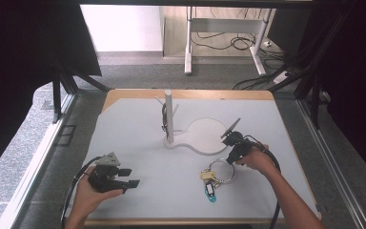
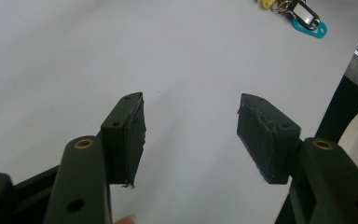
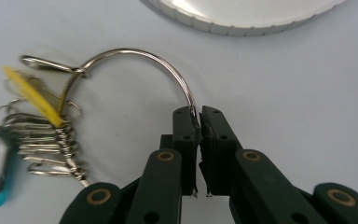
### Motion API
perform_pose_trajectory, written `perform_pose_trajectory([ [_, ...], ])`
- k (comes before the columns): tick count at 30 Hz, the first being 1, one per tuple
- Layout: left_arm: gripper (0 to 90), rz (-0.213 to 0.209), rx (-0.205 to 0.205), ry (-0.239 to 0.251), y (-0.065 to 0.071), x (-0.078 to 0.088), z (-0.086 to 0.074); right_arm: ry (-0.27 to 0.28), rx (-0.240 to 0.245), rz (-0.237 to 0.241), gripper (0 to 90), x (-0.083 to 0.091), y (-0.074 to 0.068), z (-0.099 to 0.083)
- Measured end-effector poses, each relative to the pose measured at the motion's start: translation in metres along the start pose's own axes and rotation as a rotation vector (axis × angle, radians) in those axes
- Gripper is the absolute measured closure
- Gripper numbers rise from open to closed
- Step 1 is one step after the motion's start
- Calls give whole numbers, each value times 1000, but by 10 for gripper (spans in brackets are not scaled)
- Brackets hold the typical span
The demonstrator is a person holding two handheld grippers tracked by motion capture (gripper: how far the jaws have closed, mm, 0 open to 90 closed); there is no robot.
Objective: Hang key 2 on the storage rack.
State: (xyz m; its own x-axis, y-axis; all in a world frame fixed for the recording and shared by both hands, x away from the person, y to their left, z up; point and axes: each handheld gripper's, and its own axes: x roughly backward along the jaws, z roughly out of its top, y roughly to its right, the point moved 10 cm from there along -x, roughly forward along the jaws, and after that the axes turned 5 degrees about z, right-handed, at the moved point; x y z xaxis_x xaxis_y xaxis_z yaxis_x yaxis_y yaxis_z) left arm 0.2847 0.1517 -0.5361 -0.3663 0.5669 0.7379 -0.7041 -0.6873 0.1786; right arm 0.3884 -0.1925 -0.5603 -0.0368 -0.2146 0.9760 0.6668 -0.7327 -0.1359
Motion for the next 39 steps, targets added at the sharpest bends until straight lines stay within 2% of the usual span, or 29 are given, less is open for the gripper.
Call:
perform_pose_trajectory([
  [5,420,2,0,5,1,2,1,26,11,49,838,17,-11,1],
  [9,419,-6,0,13,2,5,2,29,44,93,834,32,-24,-2],
  [14,418,-9,2,16,4,4,3,16,82,126,832,46,-41,-7],
  [18,418,-10,1,18,4,5,3,6,104,148,824,49,-50,-10],
  [21,418,-13,0,20,4,5,3,-1,113,188,814,48,-55,-11],
  [26,417,-14,4,21,3,6,2,-22,116,201,828,37,-58,-9],
  [30,417,-17,6,24,3,6,2,-25,106,214,836,37,-59,-6],
  [32,417,-19,7,26,2,7,2,-40,99,226,838,39,-61,-7],
  [34,417,-21,9,31,2,8,2,-43,111,232,838,42,-62,-6],
  [39,417,-19,4,30,2,10,1,-34,124,237,838,53,-68,-3],
])
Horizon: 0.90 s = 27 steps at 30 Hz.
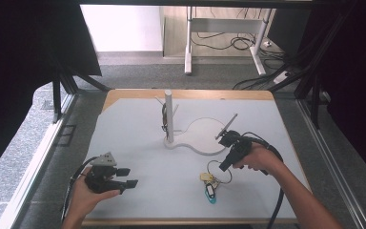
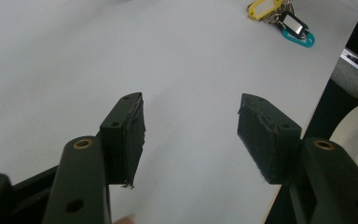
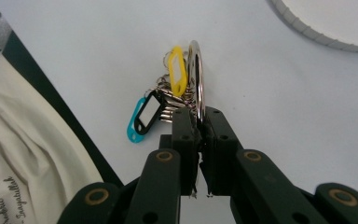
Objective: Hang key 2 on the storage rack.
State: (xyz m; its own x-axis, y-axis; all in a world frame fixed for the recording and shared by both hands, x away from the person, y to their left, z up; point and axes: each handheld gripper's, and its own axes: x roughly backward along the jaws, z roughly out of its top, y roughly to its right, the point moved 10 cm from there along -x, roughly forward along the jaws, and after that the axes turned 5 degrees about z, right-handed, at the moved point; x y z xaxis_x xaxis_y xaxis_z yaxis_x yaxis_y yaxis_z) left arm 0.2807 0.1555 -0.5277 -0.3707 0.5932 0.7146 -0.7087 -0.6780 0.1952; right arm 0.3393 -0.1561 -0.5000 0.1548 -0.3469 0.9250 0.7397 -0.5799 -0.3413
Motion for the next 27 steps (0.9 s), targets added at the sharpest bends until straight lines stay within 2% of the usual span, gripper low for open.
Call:
perform_pose_trajectory([
  [5,417,1,-1,1,-1,0,0,14,4,3,838,15,-3,3],
  [8,417,1,2,0,-1,-1,0,13,30,19,838,24,-6,3],
  [13,418,1,-3,-6,0,-1,-1,23,45,14,838,38,-8,4],
  [27,418,2,-1,3,-1,0,0,26,61,-55,839,79,-15,9],
])
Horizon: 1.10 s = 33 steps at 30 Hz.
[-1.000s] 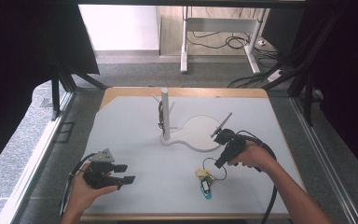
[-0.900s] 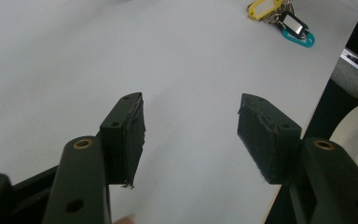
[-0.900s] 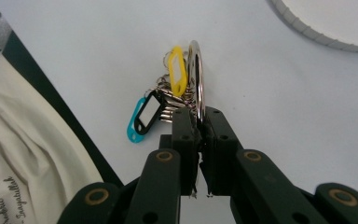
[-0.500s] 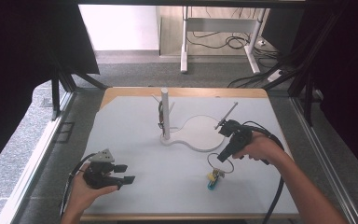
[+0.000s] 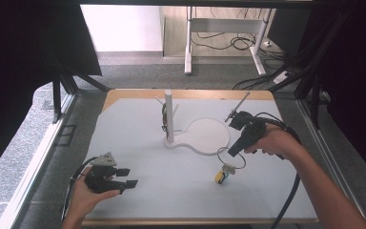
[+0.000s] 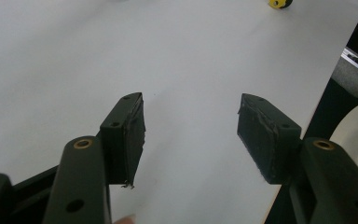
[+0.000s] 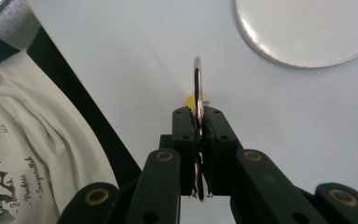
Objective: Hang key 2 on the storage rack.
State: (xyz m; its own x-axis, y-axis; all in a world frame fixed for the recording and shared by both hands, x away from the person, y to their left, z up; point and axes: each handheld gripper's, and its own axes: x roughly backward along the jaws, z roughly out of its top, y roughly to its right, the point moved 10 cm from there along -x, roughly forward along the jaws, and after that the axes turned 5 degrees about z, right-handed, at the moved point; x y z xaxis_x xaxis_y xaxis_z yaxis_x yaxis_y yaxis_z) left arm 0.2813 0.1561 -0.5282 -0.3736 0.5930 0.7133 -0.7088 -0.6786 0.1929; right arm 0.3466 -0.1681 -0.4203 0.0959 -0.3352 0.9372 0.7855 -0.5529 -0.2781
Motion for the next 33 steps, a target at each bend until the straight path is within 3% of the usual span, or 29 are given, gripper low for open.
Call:
perform_pose_trajectory([
  [11,418,-2,2,1,-1,1,0,-5,8,-21,839,21,-1,14],
  [33,418,-4,6,13,-2,5,0,-8,-6,-30,839,40,4,35],
])
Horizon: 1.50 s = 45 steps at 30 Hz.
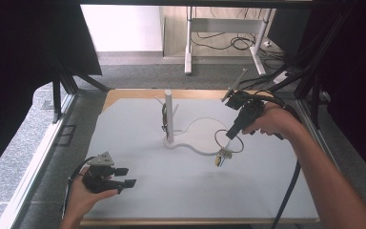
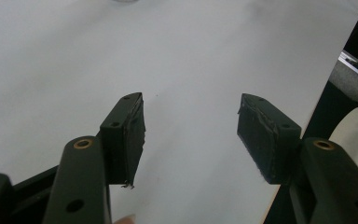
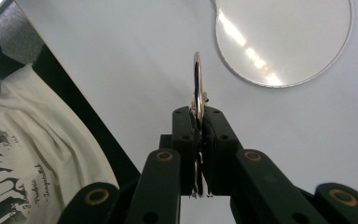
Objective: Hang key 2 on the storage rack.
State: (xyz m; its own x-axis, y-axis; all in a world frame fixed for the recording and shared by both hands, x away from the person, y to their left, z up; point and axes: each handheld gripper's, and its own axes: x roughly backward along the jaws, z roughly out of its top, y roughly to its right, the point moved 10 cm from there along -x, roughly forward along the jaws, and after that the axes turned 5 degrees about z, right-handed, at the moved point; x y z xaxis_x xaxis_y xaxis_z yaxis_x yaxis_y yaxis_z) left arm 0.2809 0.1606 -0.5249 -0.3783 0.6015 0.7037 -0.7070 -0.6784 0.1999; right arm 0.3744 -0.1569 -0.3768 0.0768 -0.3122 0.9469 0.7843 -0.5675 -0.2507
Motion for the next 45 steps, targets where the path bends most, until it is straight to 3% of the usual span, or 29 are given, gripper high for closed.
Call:
perform_pose_trajectory([
  [34,416,-17,0,9,2,2,0,28,-34,-4,839,15,13,55],
  [45,416,-19,-6,-1,3,1,0,22,-44,-9,839,4,23,71],
])
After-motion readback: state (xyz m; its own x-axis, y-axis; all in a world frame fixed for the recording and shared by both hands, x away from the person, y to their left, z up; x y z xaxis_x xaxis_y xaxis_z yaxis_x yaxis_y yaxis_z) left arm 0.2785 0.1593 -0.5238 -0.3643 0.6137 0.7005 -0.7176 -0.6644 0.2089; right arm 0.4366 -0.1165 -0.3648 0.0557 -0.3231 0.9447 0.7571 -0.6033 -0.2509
